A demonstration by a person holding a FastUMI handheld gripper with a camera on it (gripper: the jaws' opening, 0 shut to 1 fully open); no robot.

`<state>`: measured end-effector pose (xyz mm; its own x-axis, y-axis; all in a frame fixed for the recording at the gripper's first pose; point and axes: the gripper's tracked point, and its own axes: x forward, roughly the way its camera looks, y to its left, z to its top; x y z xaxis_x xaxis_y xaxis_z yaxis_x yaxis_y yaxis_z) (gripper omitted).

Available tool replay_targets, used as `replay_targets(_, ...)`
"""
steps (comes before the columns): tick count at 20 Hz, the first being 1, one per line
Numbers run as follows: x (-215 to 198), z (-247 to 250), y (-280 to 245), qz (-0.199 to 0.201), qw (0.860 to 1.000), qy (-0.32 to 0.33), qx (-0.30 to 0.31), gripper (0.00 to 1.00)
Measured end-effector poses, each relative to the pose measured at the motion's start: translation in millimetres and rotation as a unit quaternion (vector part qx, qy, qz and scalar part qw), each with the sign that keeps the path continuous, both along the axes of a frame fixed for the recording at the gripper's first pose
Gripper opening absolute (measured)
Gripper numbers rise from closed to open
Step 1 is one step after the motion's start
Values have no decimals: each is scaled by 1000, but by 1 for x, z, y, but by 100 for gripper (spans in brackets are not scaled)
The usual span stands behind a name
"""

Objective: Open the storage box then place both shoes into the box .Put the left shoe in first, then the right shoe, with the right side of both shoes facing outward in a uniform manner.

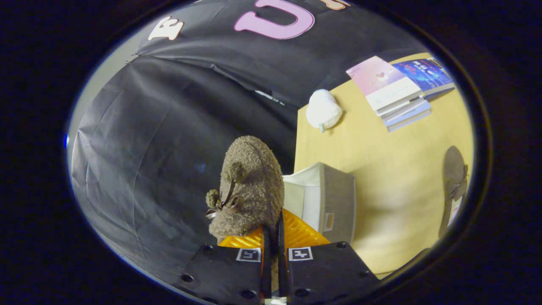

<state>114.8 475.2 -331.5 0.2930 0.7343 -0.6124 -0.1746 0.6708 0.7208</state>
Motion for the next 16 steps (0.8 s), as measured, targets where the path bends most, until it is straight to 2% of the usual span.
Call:
replay_targets(6, -11, -73, 49, -6, 995, 42, -94, 10)
replay_targets(13, -28, -151, 60, -26, 974, 51, -220, 10)
replay_targets(16, -27, -178, 62, -25, 966, 54, -250, 10)
